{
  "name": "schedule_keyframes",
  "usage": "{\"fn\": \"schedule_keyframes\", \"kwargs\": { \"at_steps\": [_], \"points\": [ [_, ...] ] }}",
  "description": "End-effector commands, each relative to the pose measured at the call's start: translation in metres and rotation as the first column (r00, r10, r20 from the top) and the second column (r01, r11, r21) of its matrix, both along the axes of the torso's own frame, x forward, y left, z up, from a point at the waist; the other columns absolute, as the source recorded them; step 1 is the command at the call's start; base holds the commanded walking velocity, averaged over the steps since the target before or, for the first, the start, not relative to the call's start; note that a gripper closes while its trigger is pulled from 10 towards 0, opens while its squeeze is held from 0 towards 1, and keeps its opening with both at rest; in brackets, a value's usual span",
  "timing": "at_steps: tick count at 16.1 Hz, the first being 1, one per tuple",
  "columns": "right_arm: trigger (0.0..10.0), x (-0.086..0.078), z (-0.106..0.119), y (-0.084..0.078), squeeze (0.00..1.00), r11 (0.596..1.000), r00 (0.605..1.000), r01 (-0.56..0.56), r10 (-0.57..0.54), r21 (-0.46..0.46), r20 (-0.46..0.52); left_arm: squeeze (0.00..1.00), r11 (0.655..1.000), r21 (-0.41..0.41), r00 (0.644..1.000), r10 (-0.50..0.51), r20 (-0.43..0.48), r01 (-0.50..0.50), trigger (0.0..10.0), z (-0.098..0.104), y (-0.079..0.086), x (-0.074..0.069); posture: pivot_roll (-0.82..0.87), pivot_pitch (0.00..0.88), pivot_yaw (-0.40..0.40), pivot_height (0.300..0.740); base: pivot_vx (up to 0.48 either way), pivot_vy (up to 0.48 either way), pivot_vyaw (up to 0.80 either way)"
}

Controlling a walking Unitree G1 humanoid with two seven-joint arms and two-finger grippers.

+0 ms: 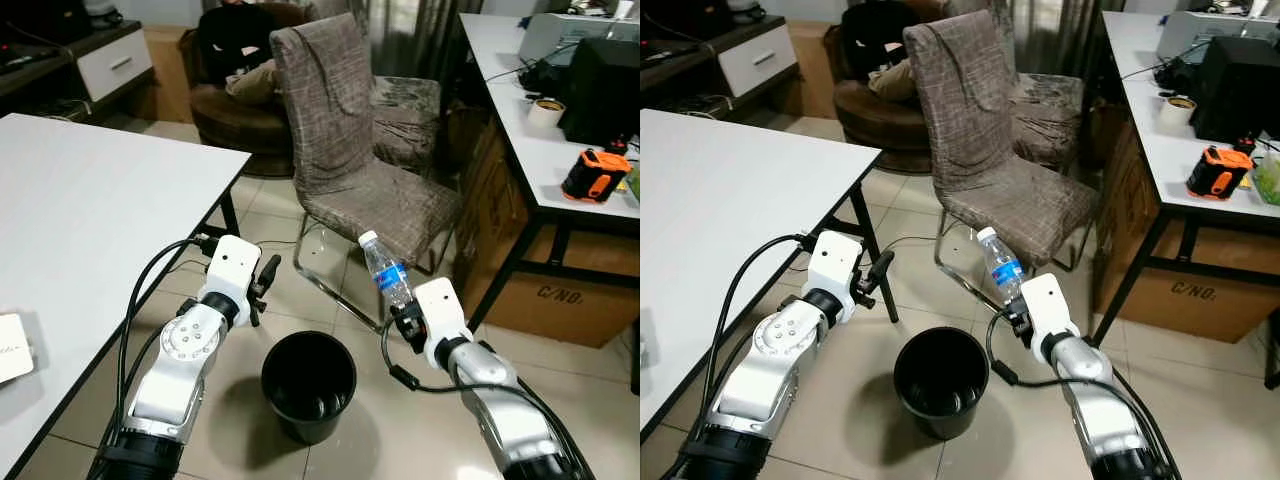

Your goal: Picking trash to rubbish bin

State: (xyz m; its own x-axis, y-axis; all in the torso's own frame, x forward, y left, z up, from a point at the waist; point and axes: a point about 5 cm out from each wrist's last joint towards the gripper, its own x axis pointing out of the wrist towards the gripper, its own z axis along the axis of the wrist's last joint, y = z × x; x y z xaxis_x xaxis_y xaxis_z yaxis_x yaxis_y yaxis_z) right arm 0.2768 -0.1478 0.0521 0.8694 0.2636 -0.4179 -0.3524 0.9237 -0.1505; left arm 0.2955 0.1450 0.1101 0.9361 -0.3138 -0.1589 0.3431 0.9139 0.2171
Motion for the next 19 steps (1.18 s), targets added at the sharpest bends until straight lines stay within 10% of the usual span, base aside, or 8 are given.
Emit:
{"fn": "schedule_keyframes", "kwargs": {
  "at_steps": [1, 8, 15, 19],
  "points": [
    [10.0, 0.006, -0.002, 0.001, 0.00, 1.000, 1.000, -0.002, 0.002, -0.002, 0.003, 0.00, 0.999, 0.030, 1.000, -0.025, -0.005, 0.025, 10.0, 0.001, 0.000, 0.004, -0.02, 0.015, 0.003, 0.740, 0.000, 0.000, 0.00],
    [10.0, 0.029, -0.023, 0.023, 0.00, 0.991, 0.989, -0.134, 0.133, -0.009, -0.057, 0.00, 0.987, 0.081, 0.990, -0.134, -0.043, 0.137, 10.0, 0.005, 0.008, -0.006, 0.03, 0.211, -0.005, 0.740, 0.000, 0.000, 0.00],
    [10.0, 0.020, -0.046, 0.041, 0.00, 0.974, 0.967, -0.227, 0.225, -0.002, -0.120, 0.00, 0.882, 0.014, 0.874, -0.466, -0.138, 0.472, 10.0, 0.017, -0.006, -0.053, 0.06, 0.285, 0.000, 0.740, 0.000, 0.000, 0.00],
    [10.0, 0.034, -0.034, 0.044, 0.00, 0.974, 0.974, -0.220, 0.216, -0.060, -0.065, 0.00, 0.901, 0.065, 0.898, -0.419, -0.133, 0.430, 10.0, 0.021, 0.001, -0.049, 0.07, 0.299, 0.006, 0.740, 0.000, 0.000, 0.00]
  ]
}}
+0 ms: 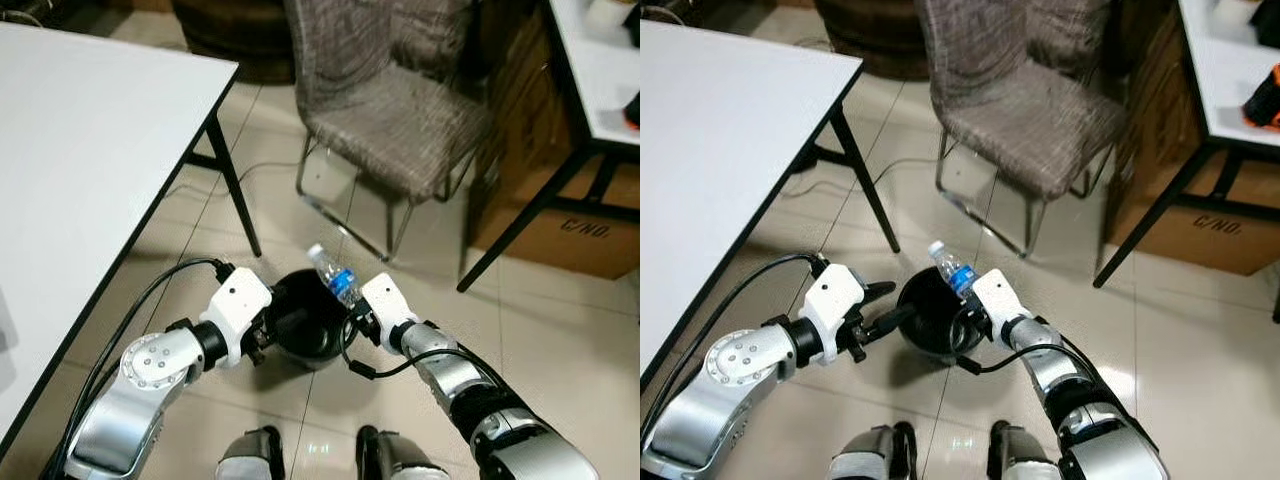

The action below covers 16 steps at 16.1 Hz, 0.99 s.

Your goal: Picking trash to rubbish bin

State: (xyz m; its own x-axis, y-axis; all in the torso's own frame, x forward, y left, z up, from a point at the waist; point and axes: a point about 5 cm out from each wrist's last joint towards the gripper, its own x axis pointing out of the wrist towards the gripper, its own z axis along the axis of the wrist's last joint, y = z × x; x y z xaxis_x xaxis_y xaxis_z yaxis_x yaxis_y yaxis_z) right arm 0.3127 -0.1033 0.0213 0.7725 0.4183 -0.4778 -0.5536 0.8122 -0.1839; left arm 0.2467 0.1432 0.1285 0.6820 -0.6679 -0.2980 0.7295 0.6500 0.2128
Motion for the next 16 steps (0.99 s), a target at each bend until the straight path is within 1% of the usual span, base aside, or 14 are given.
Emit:
{"fn": "schedule_keyframes", "kwargs": {
  "at_steps": [1, 3, 4, 6, 7, 8, 9, 10, 12, 13, 14, 16],
  "points": [
    [10.0, 0.000, -0.002, 0.001, 0.00, 1.000, 1.000, 0.004, -0.004, -0.002, -0.007, 0.00, 1.000, 0.020, 1.000, 0.017, 0.012, -0.018, 10.0, 0.003, 0.004, 0.001, 0.07, 0.300, 0.007, 0.740, 0.000, 0.000, 0.00],
    [10.0, 0.006, 0.004, 0.002, 0.00, 1.000, 1.000, 0.009, -0.009, 0.001, 0.017, 0.00, 0.999, 0.009, 0.999, 0.032, 0.017, -0.032, 10.0, 0.008, 0.003, 0.002, 0.07, 0.300, 0.004, 0.740, 0.000, 0.000, 0.00],
    [10.0, 0.007, 0.006, 0.002, 0.00, 1.000, 0.999, 0.010, -0.009, -0.011, 0.036, 0.00, 1.000, -0.005, 1.000, 0.029, 0.012, -0.029, 10.0, 0.009, 0.002, 0.002, 0.07, 0.300, 0.003, 0.740, 0.000, 0.000, 0.00],
    [10.0, 0.010, 0.009, 0.000, 0.00, 0.999, 0.998, 0.025, -0.024, -0.025, 0.061, 0.00, 0.999, -0.003, 0.999, 0.035, 0.012, -0.035, 10.0, 0.008, 0.003, 0.002, 0.07, 0.302, 0.002, 0.740, 0.000, 0.000, 0.00],
    [10.0, 0.015, 0.015, 0.000, 0.00, 0.998, 0.995, 0.053, -0.051, -0.019, 0.087, 0.00, 0.999, -0.006, 0.999, 0.045, 0.015, -0.045, 10.0, 0.009, 0.003, 0.003, 0.07, 0.302, 0.001, 0.740, 0.000, 0.000, 0.00],
    [10.0, 0.017, 0.016, 0.000, 0.00, 0.998, 0.995, 0.057, -0.056, -0.007, 0.083, 0.00, 0.999, -0.008, 0.999, 0.048, 0.015, -0.047, 10.0, 0.010, 0.002, 0.002, 0.07, 0.302, -0.001, 0.740, 0.000, 0.000, 0.00],
    [10.0, 0.017, 0.016, 0.001, 0.18, 0.998, 0.996, 0.059, -0.059, 0.007, 0.071, 0.00, 0.999, -0.009, 0.999, 0.047, 0.015, -0.047, 10.0, 0.010, 0.002, 0.002, 0.07, 0.302, -0.001, 0.740, 0.000, 0.000, 0.00],
    [10.0, 0.016, 0.015, 0.001, 1.00, 0.998, 0.996, 0.061, -0.062, 0.022, 0.057, 0.00, 0.999, -0.011, 0.999, 0.049, 0.014, -0.049, 10.0, 0.010, 0.001, 0.002, 0.07, 0.302, -0.002, 0.740, 0.000, 0.000, 0.00],
    [10.0, 0.016, 0.015, 0.002, 1.00, 0.997, 0.996, 0.066, -0.069, 0.039, 0.057, 0.00, 0.998, -0.018, 0.999, 0.053, 0.013, -0.053, 10.0, 0.010, -0.001, 0.002, 0.07, 0.301, -0.003, 0.740, 0.000, 0.000, 0.00],
    [10.0, 0.017, 0.016, 0.003, 0.05, 0.996, 0.994, 0.078, -0.081, 0.044, 0.068, 0.00, 0.998, -0.021, 0.998, 0.054, 0.014, -0.053, 10.0, 0.010, -0.003, 0.003, 0.07, 0.299, -0.002, 0.740, 0.000, 0.000, 0.00],
    [10.0, 0.017, 0.017, 0.003, 0.00, 0.996, 0.993, 0.082, -0.085, 0.044, 0.076, 0.00, 0.998, -0.021, 0.998, 0.055, 0.016, -0.055, 10.0, 0.010, -0.003, 0.003, 0.07, 0.299, -0.002, 0.740, 0.000, 0.000, 0.00],
    [10.0, 0.018, 0.018, 0.003, 0.00, 0.995, 0.992, 0.088, -0.092, 0.045, 0.091, 0.00, 0.998, -0.026, 0.998, 0.060, 0.020, -0.059, 10.0, 0.012, -0.004, 0.004, 0.07, 0.298, -0.002, 0.740, 0.000, 0.000, 0.00]
  ]
}}
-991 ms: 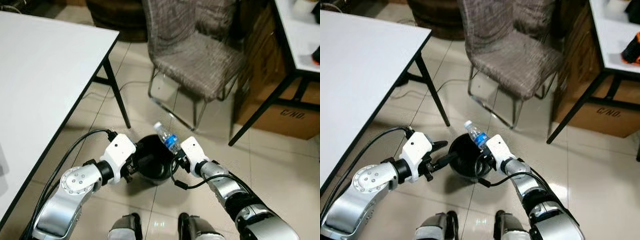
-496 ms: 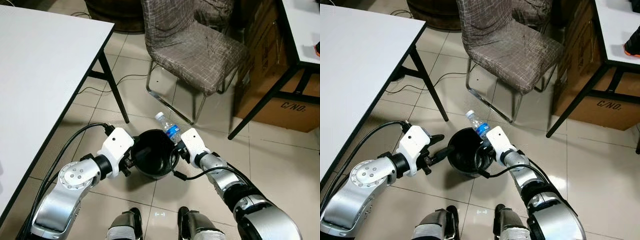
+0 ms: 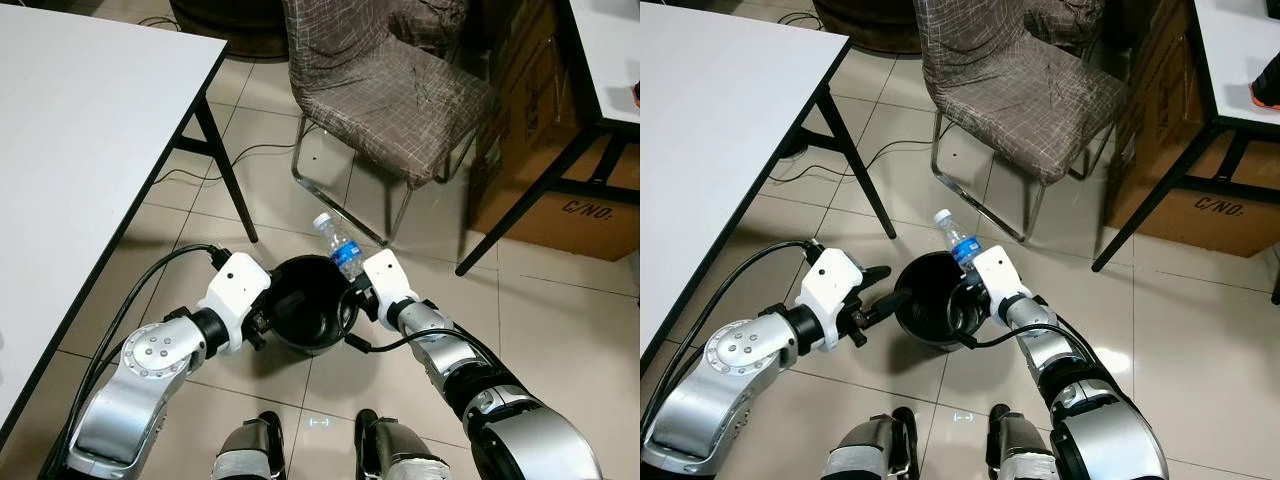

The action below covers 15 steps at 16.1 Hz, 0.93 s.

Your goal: Picking trash to rubbish bin

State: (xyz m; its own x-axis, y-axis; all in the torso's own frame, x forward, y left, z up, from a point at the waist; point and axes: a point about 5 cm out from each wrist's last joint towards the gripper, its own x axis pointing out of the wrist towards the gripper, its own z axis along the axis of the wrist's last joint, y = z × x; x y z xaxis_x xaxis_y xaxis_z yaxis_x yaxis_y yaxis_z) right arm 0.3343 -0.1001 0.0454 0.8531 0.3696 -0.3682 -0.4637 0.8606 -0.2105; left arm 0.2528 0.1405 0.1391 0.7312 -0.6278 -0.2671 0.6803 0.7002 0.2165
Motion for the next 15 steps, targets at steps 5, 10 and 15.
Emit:
{"fn": "schedule_keyframes", "kwargs": {
  "at_steps": [5, 10, 15],
  "points": [
    [10.0, -0.0049, -0.0063, 0.0010, 0.00, 0.999, 1.000, 0.013, -0.013, 0.035, -0.022, 0.00, 1.000, 0.001, 1.000, 0.011, 0.007, -0.011, 10.0, 0.0020, 0.0003, -0.0002, 0.08, 0.300, 0.000, 0.740, 0.000, 0.000, 0.00],
    [10.0, -0.0012, 0.0003, 0.0038, 1.00, 0.994, 1.000, 0.011, -0.009, 0.113, -0.015, 0.00, 1.000, 0.004, 1.000, 0.018, 0.012, -0.018, 10.0, 0.0021, 0.0009, -0.0001, 0.08, 0.300, -0.002, 0.740, 0.000, 0.000, 0.00],
    [10.0, -0.0014, 0.0007, 0.0063, 0.90, 0.992, 1.000, 0.015, -0.013, 0.129, -0.012, 0.00, 1.000, 0.010, 0.999, 0.029, 0.017, -0.029, 10.0, 0.0019, 0.0023, 0.0001, 0.08, 0.291, -0.006, 0.740, 0.000, 0.000, 0.00]
  ]
}}
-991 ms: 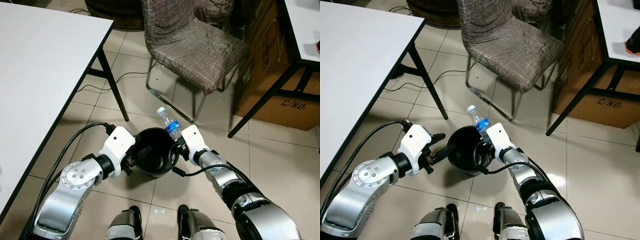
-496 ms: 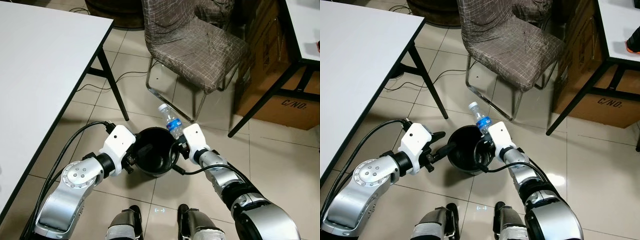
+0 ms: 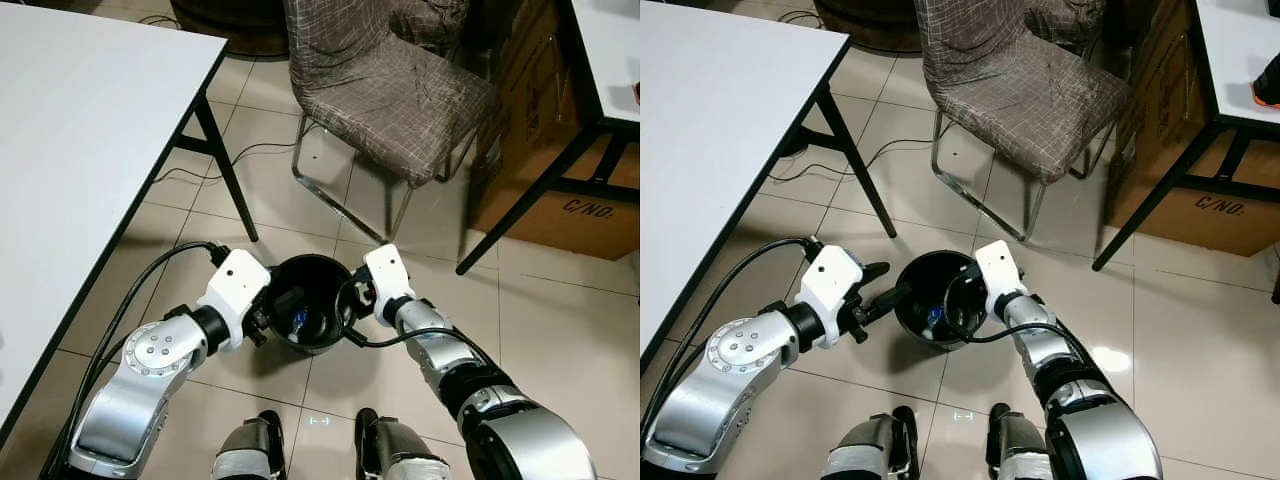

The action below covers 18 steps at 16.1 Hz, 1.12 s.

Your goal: Picking trash to rubbish bin

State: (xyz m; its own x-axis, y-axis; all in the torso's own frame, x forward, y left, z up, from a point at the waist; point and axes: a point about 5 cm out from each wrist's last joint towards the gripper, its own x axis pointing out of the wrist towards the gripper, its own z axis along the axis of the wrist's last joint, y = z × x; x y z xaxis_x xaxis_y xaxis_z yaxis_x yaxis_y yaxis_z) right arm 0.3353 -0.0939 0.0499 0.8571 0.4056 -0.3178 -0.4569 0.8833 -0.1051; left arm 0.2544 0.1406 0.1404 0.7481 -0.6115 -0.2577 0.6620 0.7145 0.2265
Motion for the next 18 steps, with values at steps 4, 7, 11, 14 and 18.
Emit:
{"fn": "schedule_keyframes", "kwargs": {
  "at_steps": [4, 7, 11, 14, 18],
  "points": [
    [10.0, -0.011, -0.010, -0.006, 0.00, 0.999, 0.999, 0.036, -0.036, 0.041, 0.000, 0.00, 0.977, -0.004, 0.977, 0.214, -0.004, -0.214, 10.0, -0.011, 0.010, 0.003, 0.06, 0.247, -0.005, 0.740, 0.000, 0.000, 0.00],
    [10.0, -0.025, 0.001, -0.016, 0.00, 0.991, 0.992, 0.092, -0.100, 0.100, 0.074, 0.00, 0.935, -0.038, 0.936, 0.352, -0.008, -0.353, 10.0, -0.019, 0.018, -0.003, 0.03, 0.187, -0.015, 0.740, 0.000, 0.000, 0.00],
    [10.0, -0.048, 0.031, -0.029, 0.00, 0.987, 0.975, 0.135, -0.149, 0.092, 0.167, 0.00, 0.894, -0.119, 0.900, 0.436, 0.004, -0.432, 10.0, -0.007, 0.014, -0.007, 0.00, 0.120, -0.007, 0.740, 0.000, 0.000, 0.00],
    [10.0, -0.064, 0.060, -0.035, 0.00, 0.982, 0.959, 0.160, -0.179, 0.105, 0.219, 0.00, 0.892, -0.129, 0.897, 0.441, 0.031, -0.434, 10.0, 0.004, 0.009, -0.008, 0.00, 0.091, -0.010, 0.740, 0.000, 0.000, 0.27],
    [10.0, -0.065, 0.090, -0.040, 0.00, 0.973, 0.936, 0.198, -0.224, 0.119, 0.273, 0.00, 0.883, -0.186, 0.881, 0.456, 0.125, -0.430, 10.0, 0.036, 0.002, 0.007, -0.01, 0.073, -0.001, 0.740, 0.000, 0.000, 0.80]
  ]
}}
